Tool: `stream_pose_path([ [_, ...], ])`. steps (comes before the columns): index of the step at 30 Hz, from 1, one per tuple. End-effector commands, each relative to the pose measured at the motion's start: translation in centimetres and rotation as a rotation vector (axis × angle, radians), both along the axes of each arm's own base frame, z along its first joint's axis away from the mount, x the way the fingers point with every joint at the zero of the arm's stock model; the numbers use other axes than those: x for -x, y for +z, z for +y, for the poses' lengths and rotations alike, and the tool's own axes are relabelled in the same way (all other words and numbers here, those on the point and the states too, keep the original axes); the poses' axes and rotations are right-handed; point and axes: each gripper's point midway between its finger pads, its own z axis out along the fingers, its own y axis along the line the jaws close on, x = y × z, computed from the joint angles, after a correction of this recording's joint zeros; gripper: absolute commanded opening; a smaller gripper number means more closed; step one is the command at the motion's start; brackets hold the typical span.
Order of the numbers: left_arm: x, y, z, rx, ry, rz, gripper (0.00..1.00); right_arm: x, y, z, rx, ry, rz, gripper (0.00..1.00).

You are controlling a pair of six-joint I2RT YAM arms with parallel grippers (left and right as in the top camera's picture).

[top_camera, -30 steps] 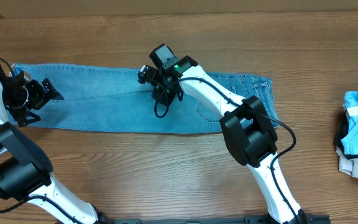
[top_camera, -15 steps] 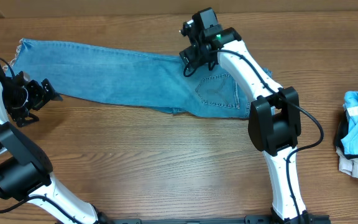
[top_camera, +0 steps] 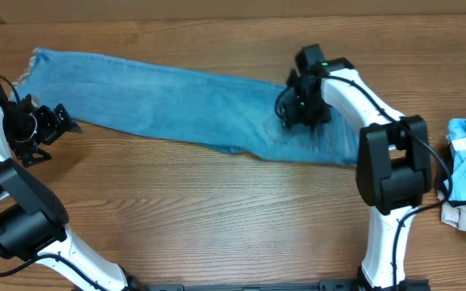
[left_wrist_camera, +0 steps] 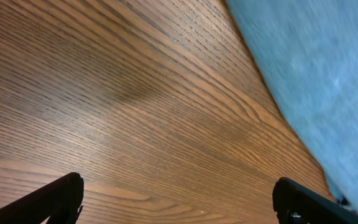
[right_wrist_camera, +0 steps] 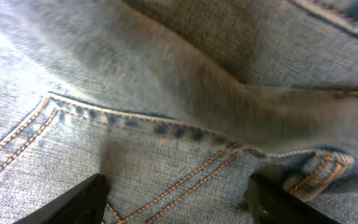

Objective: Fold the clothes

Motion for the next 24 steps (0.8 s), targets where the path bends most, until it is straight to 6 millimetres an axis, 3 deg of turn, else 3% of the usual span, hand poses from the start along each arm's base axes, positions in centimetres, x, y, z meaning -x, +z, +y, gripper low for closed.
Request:
stream_pose_path([
  [1, -0.2, 1.3, -0.2, -0.021, 0.005, -0.027, 1.0, 10.8, -7.5, -7.6, 0.198, -0.159, 0.408, 0.77],
  [3, -0.1, 1.2, 0.0, -0.027, 0.006, -0.024, 1.0, 13.8, -8.5, -10.4, 0.269, -0.185, 0.472, 0.78],
  [5, -0.2, 1.3, 0.0, -0.029, 0.006, -0.028, 1.0, 14.5, -8.7, -11.6, 0.316, -0.185, 0.48, 0.79],
  [7, -0.4, 1.3, 0.1, -0.034, 0.006, -0.037, 1.0, 13.5, -8.7, -11.8, 0.318, -0.192, 0.442, 0.79],
  [9, -0.8, 1.3, 0.3, -0.04, 0.005, -0.054, 1.0, 10.3, -6.7, -10.2, 0.238, -0.209, 0.344, 0.8],
  [10, -0.9, 1.3, 0.4, -0.043, 0.005, -0.058, 1.0, 8.3, -5.1, -9.6, 0.209, -0.212, 0.276, 0.8],
  [12, -1.0, 1.3, 0.4, -0.042, 0.005, -0.063, 1.0, 3.2, 0.3, -7.9, 0.152, -0.204, 0.069, 0.82],
  [13, -1.4, 1.4, 0.1, -0.027, -0.01, -0.086, 1.0, -0.7, 5.1, -5.8, 0.084, -0.167, -0.102, 0.84],
  [15, -3.4, 2.4, -1.3, 0.06, -0.063, -0.214, 1.0, -5.0, 12.1, 0.6, -0.126, -0.007, -0.321, 0.88],
  [17, -6.1, 3.6, -2.2, 0.087, -0.139, -0.367, 1.0, -5.5, 15.8, 6.8, -0.309, 0.141, -0.397, 0.89],
  [18, -8.2, 4.1, -2.8, 0.03, -0.249, -0.455, 1.0, -5.3, 16.8, 8.4, -0.311, 0.175, -0.423, 0.89],
  [21, -12.2, 3.5, -4.4, -0.199, -0.405, -0.484, 1.0, -5.0, 19.4, 7.6, -0.18, 0.176, -0.482, 0.95],
  [24, -13.5, 1.5, -4.5, -0.276, -0.227, -0.386, 1.0, -3.4, 23.8, 6.1, -0.169, 0.158, -0.535, 0.96],
])
